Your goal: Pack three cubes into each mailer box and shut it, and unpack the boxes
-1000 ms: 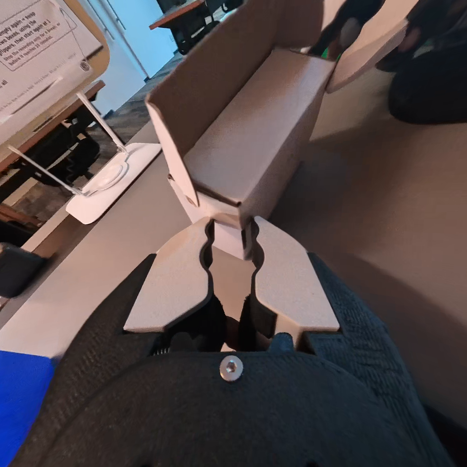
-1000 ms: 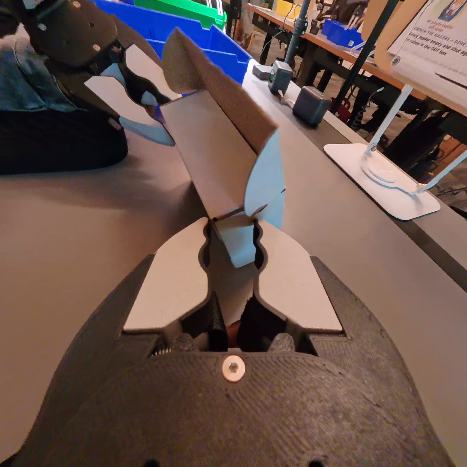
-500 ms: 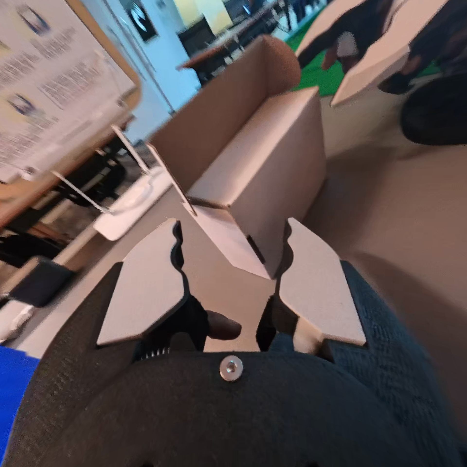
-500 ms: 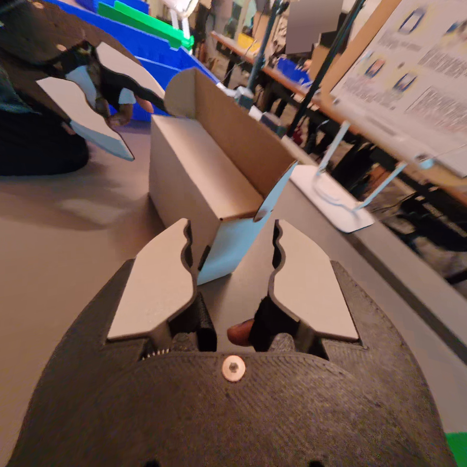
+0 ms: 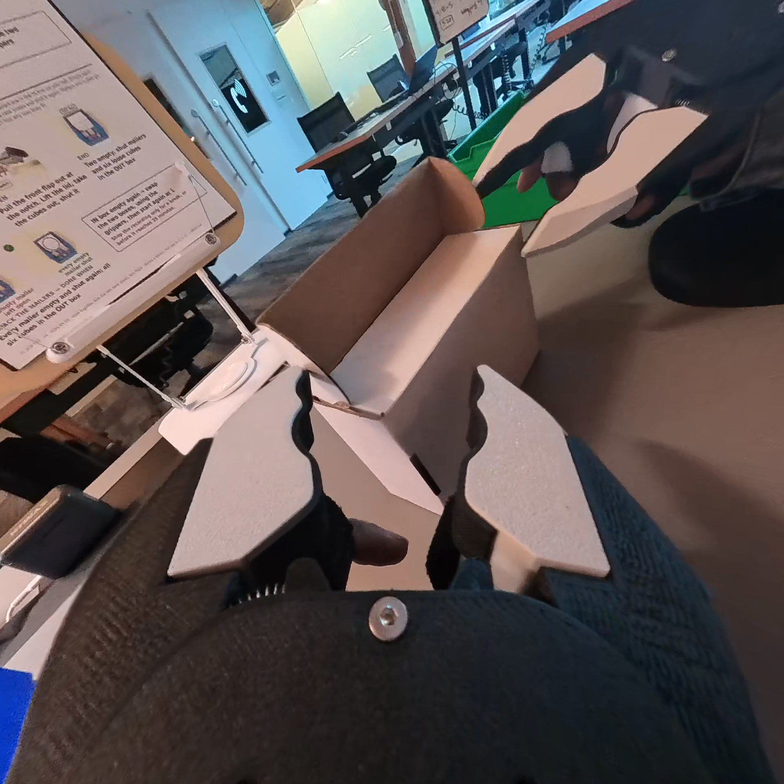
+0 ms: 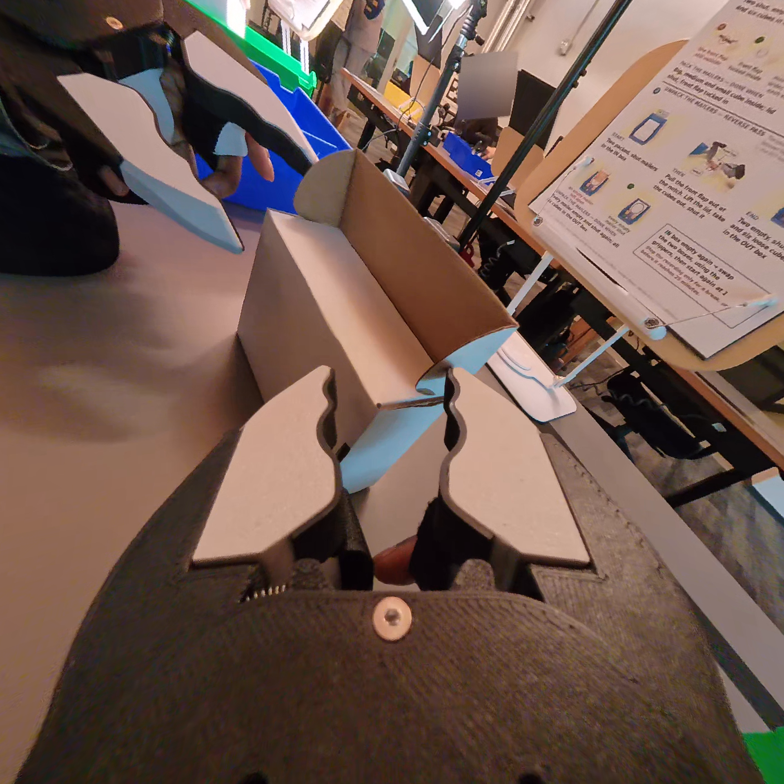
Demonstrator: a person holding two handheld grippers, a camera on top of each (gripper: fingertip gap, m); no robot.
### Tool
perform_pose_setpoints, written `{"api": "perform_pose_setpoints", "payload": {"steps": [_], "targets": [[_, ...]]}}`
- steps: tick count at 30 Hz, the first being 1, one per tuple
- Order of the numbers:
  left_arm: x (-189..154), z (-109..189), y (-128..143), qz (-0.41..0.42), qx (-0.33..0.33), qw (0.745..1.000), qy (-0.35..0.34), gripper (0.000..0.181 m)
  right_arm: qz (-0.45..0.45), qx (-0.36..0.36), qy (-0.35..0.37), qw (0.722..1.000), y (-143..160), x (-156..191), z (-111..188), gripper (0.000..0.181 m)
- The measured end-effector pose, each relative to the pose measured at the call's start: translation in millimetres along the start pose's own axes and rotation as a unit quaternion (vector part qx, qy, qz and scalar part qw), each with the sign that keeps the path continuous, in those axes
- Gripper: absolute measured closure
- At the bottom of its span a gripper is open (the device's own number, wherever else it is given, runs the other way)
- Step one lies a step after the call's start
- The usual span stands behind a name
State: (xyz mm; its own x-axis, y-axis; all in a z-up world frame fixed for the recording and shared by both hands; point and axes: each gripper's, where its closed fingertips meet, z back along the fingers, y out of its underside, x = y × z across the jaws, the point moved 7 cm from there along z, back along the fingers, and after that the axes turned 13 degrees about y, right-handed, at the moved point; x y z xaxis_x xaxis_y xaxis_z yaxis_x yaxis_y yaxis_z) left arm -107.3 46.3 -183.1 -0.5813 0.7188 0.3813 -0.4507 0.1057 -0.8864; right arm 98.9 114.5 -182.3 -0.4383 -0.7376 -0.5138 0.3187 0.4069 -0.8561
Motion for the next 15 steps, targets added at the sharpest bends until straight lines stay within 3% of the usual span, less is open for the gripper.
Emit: {"api": "perform_pose_setpoints", "payload": {"steps": [8, 15], "targets": [[-2, -1, -9, 0.016, -0.009, 1.0, 0.006, 0.111, 0.027, 0.012, 0.006, 1.0, 3, -2, 1, 0.139], [-4, -10, 4, -0.03, 0.044, 0.998, -0.02, 0.114, 0.049, 0.027, 0.006, 0.998, 9, -3, 1, 0.145]]}}
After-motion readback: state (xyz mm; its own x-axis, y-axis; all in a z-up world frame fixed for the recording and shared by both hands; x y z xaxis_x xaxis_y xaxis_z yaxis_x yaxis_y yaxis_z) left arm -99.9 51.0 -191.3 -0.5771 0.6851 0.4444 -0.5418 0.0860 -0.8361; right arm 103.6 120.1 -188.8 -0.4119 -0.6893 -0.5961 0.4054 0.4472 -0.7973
